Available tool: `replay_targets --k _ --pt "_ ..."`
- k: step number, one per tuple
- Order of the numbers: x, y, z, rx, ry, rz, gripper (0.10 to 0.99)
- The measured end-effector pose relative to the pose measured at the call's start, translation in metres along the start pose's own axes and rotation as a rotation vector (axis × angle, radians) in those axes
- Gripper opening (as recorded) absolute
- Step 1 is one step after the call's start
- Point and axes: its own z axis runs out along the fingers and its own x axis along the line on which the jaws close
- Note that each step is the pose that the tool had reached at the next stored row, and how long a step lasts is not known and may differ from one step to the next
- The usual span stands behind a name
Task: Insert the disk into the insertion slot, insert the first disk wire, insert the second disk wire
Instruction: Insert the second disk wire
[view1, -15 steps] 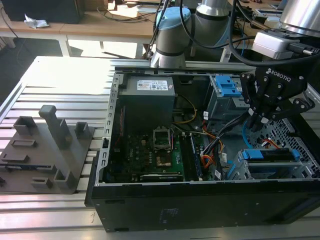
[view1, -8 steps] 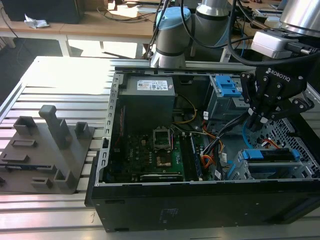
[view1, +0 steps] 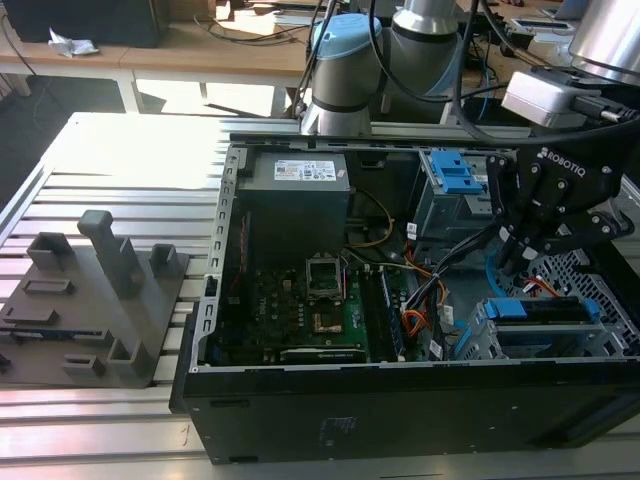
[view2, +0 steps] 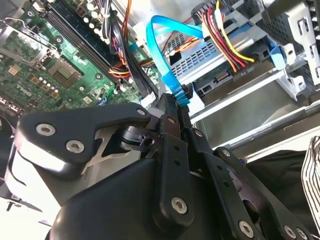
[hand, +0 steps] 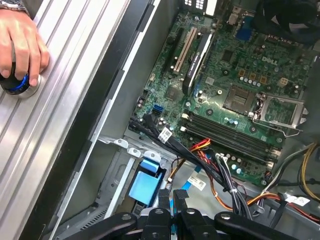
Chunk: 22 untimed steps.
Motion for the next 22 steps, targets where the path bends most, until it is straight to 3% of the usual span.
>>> replay_targets --k 7,10,11,14,18,22 --pt "0.007 0.0025 0.0032 -0.001 -0.0071 0.018 0.153" --pt "0.0073 0.0024 0.0041 0.01 -0.036 0.021 0.153" --pt "0.0073 0.0023 0.0044 0.018 -0.0565 0.022 0.153" --pt "0.0085 0.0027 0.0054 0.03 -0.0879 0.025 0.153" --pt "0.0115 0.0037 0.0067 0.036 -0.1065 0.032 0.153" --pt "0.017 0.0056 0.008 0.035 -0.1107 0.05 0.153"
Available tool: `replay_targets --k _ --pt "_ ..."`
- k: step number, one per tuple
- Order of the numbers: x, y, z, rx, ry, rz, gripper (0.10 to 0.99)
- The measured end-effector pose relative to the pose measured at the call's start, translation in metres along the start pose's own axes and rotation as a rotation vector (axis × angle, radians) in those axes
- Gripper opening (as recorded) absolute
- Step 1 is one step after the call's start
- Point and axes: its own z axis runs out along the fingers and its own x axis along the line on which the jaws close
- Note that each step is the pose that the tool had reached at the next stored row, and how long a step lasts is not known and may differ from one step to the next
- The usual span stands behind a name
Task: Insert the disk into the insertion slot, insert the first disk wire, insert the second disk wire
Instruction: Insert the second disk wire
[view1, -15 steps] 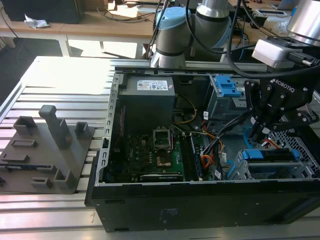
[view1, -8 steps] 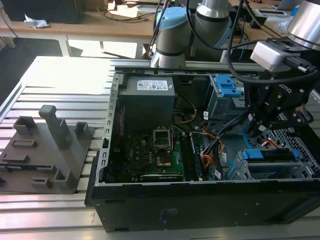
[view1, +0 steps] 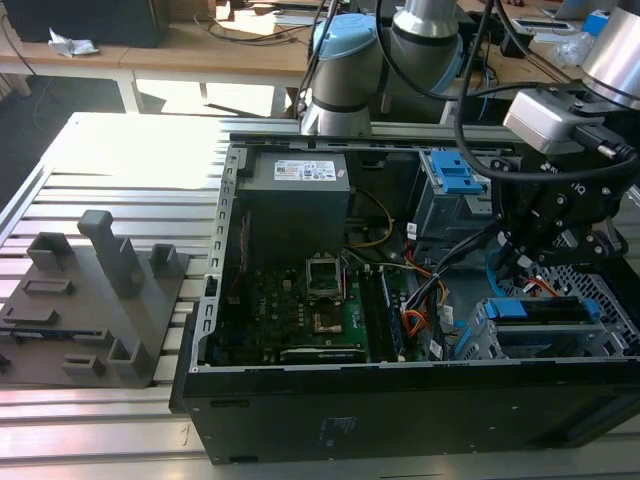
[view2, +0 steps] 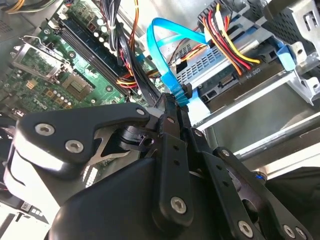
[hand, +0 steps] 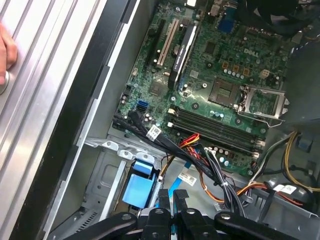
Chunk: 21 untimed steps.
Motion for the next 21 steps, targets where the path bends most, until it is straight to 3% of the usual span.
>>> replay_targets --k 7,16,21 --pt "0.0055 0.0014 0.001 -0.002 -0.008 0.062 0.153" --pt "0.0138 -0.0027 0.0017 -0.006 -0.0117 0.08 0.153" --pt "0.0238 -0.0011 0.0028 -0.008 -0.013 0.088 0.153"
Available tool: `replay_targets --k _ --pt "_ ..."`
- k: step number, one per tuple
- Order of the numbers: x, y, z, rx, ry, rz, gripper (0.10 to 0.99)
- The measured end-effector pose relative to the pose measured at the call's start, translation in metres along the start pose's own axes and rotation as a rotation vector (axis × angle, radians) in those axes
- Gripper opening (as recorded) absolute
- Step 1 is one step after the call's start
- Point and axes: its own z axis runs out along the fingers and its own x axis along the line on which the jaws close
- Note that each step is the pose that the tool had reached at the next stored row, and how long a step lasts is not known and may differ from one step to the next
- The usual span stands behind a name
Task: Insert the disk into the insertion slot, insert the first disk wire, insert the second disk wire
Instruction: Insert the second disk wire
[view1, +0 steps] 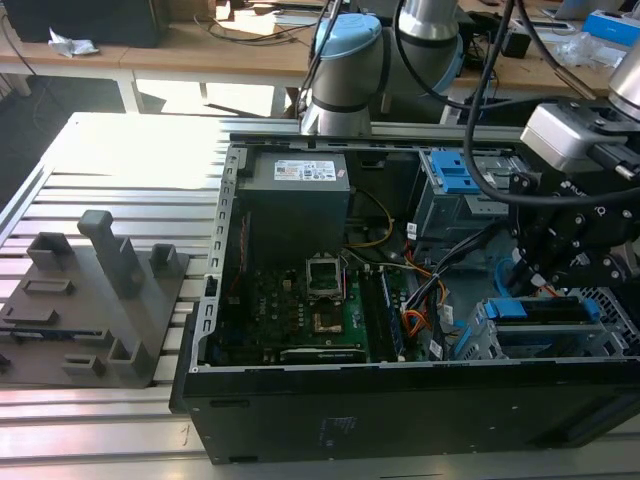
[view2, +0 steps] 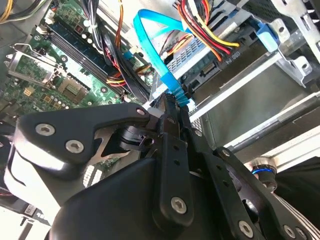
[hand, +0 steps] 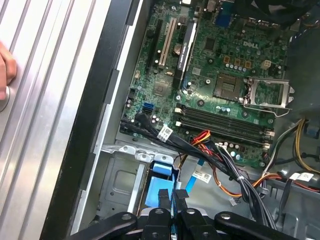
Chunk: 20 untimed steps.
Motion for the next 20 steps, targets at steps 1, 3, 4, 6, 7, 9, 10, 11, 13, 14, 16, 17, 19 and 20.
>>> replay_targets --k 1,3,4,6,7,9,10,11,13,14,16,17,19,20 --pt "0.0022 0.0005 0.0002 0.0 -0.0001 0.0 0.153" --pt "0.0083 0.0019 0.0006 0.0 -0.0002 0.002 0.153" --pt "0.0104 0.0024 0.0008 0.0 -0.0003 0.002 0.153" --pt "0.0144 0.0014 0.0031 0.0 -0.0007 0.003 0.153" --pt "0.0147 0.0003 0.0037 0.0 -0.0005 0.003 0.153" --pt "0.0157 -0.0037 0.0043 -0.001 -0.0007 0.003 0.153" --pt "0.0162 -0.0062 0.005 -0.002 -0.0012 0.003 0.153" --pt "0.0162 -0.0068 0.0055 -0.002 -0.0012 0.003 0.153" --pt "0.015 -0.0078 0.0066 -0.003 -0.001 0.003 0.153" --pt "0.0143 -0.0084 0.0067 -0.003 -0.001 0.003 0.153" --pt "0.0122 -0.0103 0.0069 -0.003 -0.0011 0.003 0.153" --pt "0.0112 -0.0124 0.0069 -0.003 -0.0012 0.003 0.153" --pt "0.0122 -0.0176 0.0075 -0.005 -0.0015 0.003 0.153" --pt "0.0127 -0.0197 0.0081 -0.005 -0.0019 0.003 0.153"
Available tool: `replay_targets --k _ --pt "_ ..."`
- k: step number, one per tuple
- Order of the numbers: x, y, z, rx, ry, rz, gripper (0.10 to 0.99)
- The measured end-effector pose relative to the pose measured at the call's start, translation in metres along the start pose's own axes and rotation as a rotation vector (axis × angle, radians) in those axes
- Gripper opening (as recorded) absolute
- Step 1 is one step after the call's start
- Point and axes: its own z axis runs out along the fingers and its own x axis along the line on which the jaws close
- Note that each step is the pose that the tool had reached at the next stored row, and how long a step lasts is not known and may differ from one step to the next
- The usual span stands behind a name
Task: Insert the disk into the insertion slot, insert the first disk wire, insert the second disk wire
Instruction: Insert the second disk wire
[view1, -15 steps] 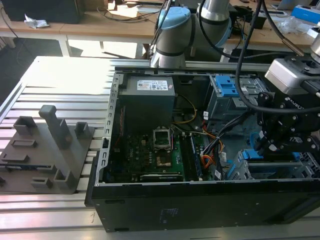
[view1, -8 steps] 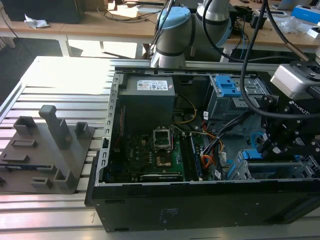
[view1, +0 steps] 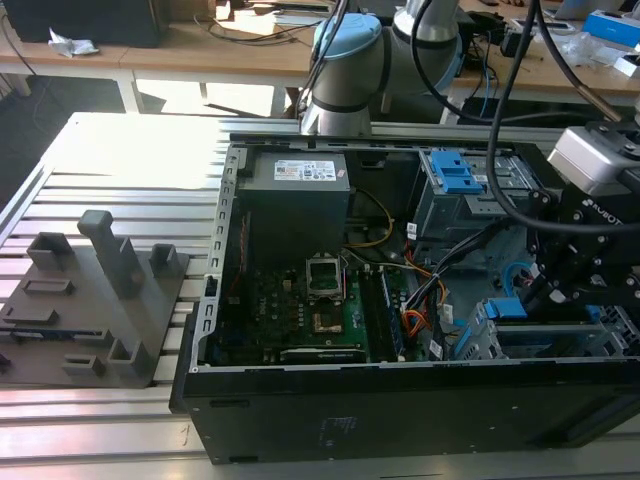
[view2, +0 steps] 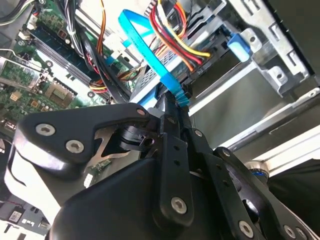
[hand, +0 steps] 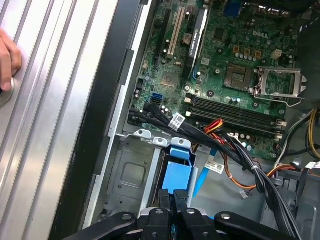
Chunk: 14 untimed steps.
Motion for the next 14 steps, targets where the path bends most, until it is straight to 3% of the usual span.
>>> replay_targets --k 14 --pt "-0.0024 -0.003 0.0037 0.0 -0.0007 -0.001 0.153"
